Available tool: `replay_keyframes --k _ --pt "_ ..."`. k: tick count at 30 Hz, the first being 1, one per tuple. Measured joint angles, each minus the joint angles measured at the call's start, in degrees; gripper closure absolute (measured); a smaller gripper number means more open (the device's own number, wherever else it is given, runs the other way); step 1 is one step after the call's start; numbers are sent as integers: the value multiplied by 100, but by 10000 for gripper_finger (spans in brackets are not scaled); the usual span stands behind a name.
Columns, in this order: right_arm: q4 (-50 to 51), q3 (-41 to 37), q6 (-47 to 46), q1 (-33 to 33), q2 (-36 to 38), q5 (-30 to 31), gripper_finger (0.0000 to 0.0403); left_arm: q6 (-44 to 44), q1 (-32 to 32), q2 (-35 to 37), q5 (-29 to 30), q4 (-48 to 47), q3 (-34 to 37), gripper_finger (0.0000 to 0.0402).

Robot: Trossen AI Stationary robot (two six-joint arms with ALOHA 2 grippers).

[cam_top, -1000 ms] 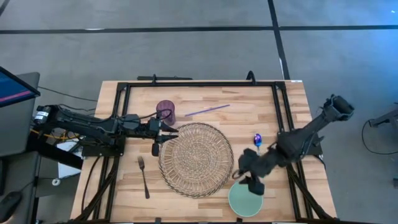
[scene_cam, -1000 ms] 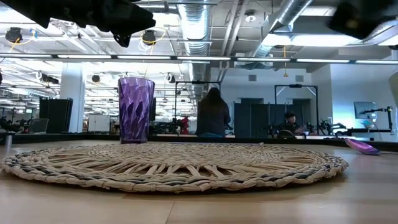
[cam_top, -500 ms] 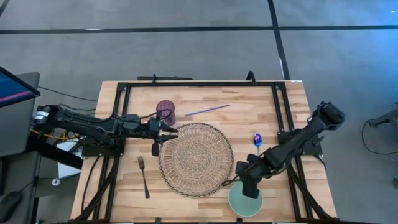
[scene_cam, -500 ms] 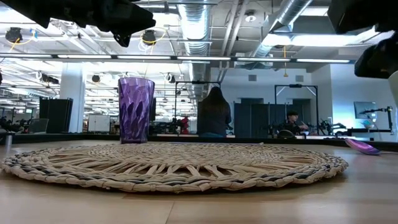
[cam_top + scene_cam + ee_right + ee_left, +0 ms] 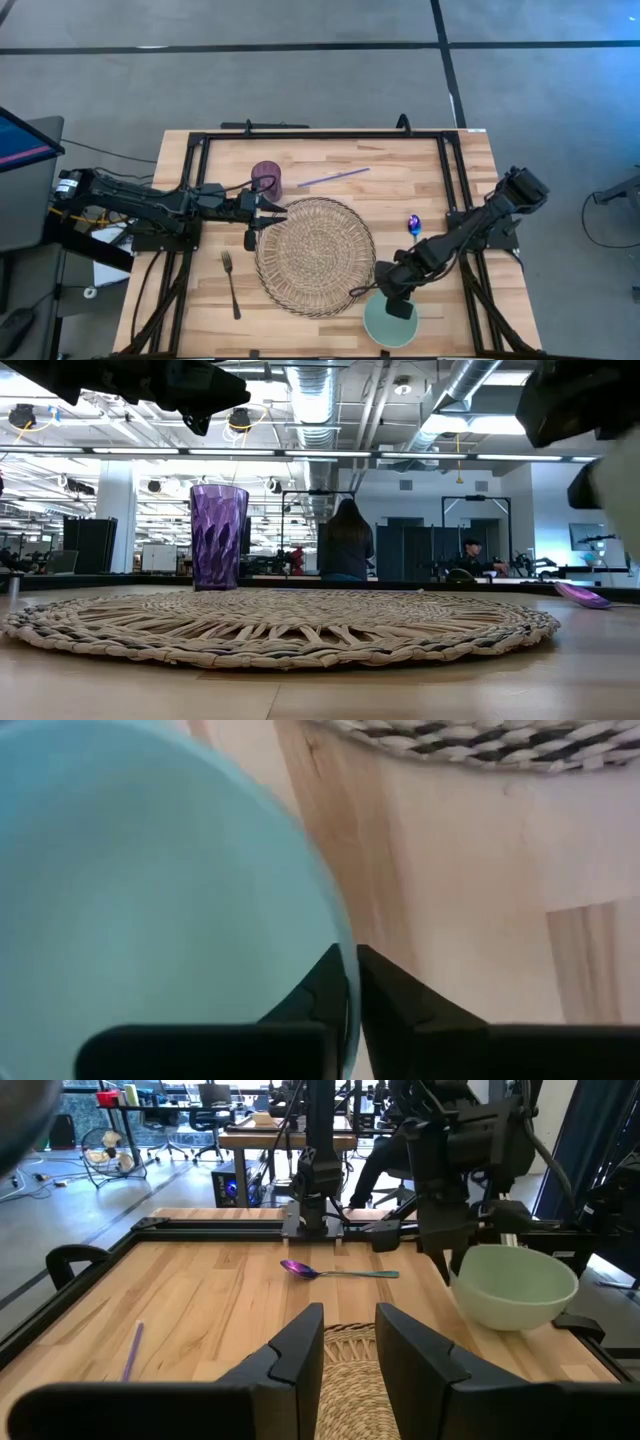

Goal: Pick & Place Utensil
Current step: Put the green bowl on the table mat

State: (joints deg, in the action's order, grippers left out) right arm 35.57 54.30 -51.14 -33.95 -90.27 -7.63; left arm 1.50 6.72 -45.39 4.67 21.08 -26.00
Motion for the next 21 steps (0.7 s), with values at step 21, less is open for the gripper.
replay_keyframes --k 21 --pt "-1488 963 2268 1683 -355 1117 397 -4 0 2 0 44 2 307"
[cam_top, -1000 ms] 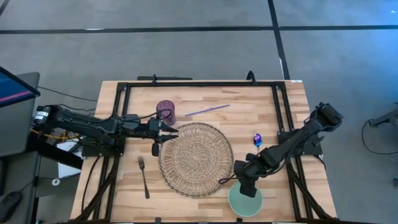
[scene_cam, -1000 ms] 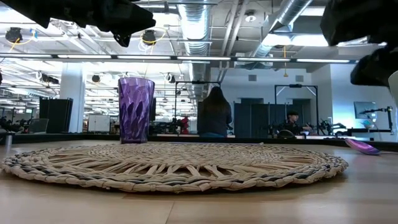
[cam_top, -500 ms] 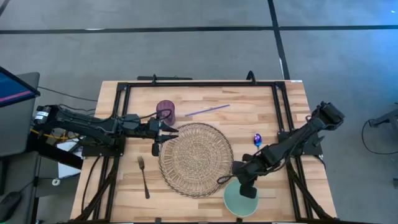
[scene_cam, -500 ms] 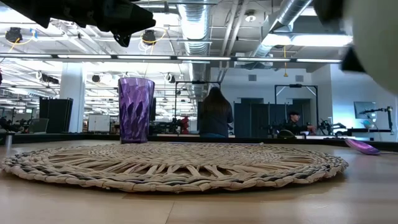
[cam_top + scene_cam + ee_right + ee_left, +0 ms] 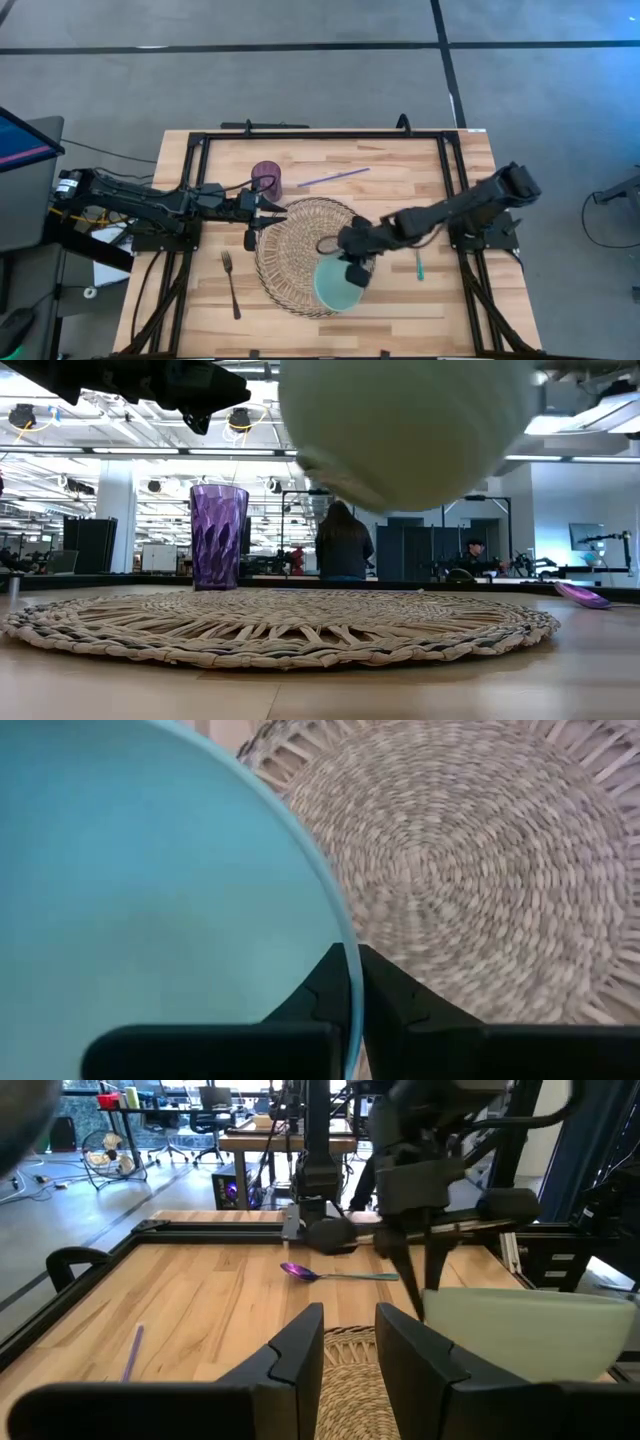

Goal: Pick & Place Utensil
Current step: Put the green bowl on the table mat

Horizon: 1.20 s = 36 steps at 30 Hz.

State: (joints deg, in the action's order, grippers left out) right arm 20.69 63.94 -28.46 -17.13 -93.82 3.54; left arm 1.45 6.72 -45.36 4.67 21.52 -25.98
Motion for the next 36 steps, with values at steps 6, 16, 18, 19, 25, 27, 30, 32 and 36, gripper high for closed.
replay_keyframes --k 6,16,18,19,25,27,30,32,36 --pt "-63 529 432 278 -493 -933 399 2 0 0 0 3 0 307" --pt "1192 1827 1164 525 -1798 -971 398 2 0 0 0 2 0 307" --pt "1339 2068 1313 564 -1978 -954 398 2 -1 0 0 1 0 307" --pt "1381 2176 1350 587 -2057 -970 397 2 -2 0 0 2 0 307" --pt "1649 2496 1794 687 -2293 -958 393 134 -2 0 0 2 0 307" --pt "1655 2498 1845 703 -2284 -964 391 157 -1 0 0 1 0 307" --pt "1689 2490 1851 713 -2257 -961 384 164 -1 0 0 1 0 307" --pt "1658 2495 1886 715 -2237 -963 375 171 -2 0 0 2 0 307" --pt "1666 2492 1993 712 -2239 -963 352 173 -1 0 0 2 0 307"
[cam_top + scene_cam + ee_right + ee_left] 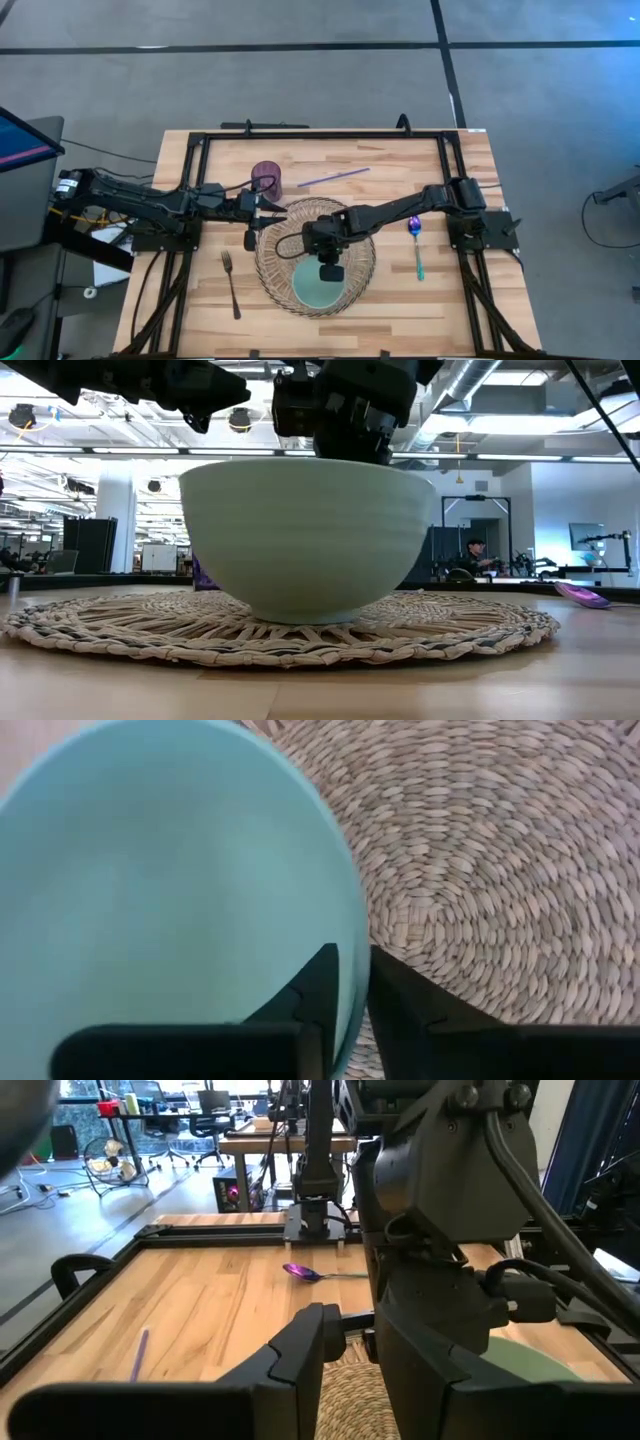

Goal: Pick & Place Utensil
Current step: Put the green bowl on the table mat, then put the blue spoon into the green bowl

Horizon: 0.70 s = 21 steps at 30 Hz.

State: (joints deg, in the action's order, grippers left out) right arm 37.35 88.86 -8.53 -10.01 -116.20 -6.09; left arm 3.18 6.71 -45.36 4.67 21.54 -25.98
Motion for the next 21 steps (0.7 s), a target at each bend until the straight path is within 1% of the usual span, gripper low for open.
replay_keyframes --k 5,12,17,21 --pt "-8 -2 10 -4 44 4 333 0 1 0 0 -2 0 307" --pt "58 221 15 38 117 138 330 0 0 0 -1 -2 0 307" --pt "768 727 422 54 120 170 330 0 -1 0 0 0 0 307" --pt "1532 1125 446 44 123 426 330 -22 1 0 -2 -2 0 307"
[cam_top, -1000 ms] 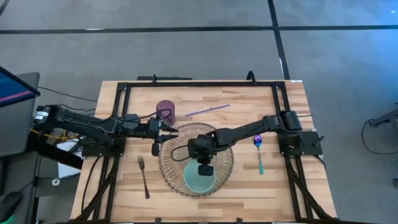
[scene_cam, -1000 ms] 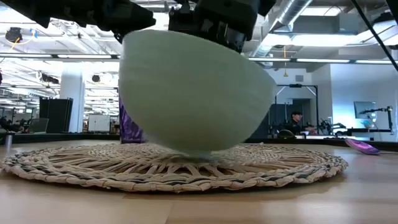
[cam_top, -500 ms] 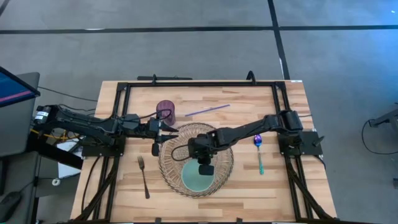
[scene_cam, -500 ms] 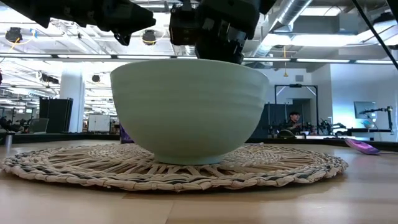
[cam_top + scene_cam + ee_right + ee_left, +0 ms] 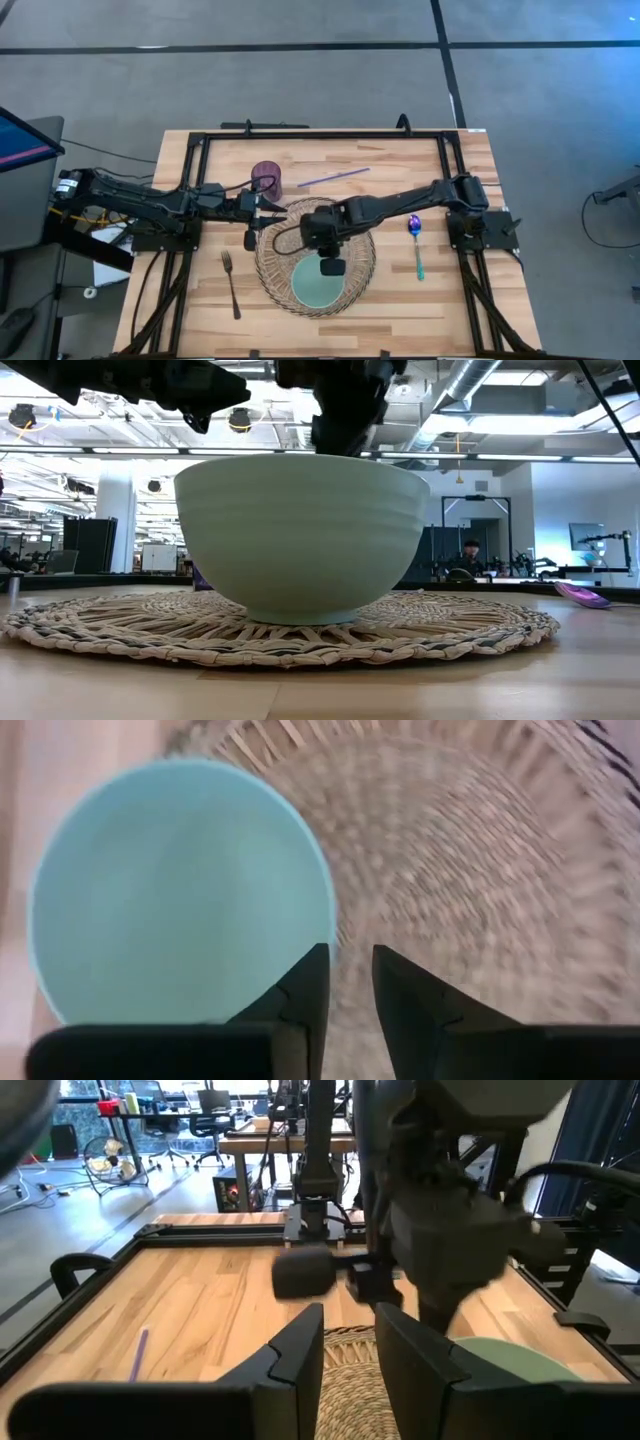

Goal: Pick & Place Utensil
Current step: Put the blue spoon into the green bowl

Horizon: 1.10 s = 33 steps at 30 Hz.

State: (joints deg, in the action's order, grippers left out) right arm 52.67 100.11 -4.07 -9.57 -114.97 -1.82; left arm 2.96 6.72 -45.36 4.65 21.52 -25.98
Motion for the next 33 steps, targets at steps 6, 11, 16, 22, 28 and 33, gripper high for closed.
replay_keyframes --k 6,11,16,22,28,33 --pt "1265 169 -109 -56 77 727 329 -36 -2 0 1 0 0 307" --pt "1340 -69 -116 -179 340 796 330 -152 -2 -1 -1 -1 52 307" --pt "1217 -561 -51 -349 945 879 330 -238 0 -2 -1 -1 129 307" --pt "-470 -2486 -579 -499 2222 1080 331 -365 0 -17 -1 -2 144 307" --pt "-1431 -4475 -2891 -544 3423 1092 331 -367 0 -17 -1 0 144 307" --pt "-1235 -5468 -4782 -999 4003 1124 331 -367 0 -17 0 0 144 307"
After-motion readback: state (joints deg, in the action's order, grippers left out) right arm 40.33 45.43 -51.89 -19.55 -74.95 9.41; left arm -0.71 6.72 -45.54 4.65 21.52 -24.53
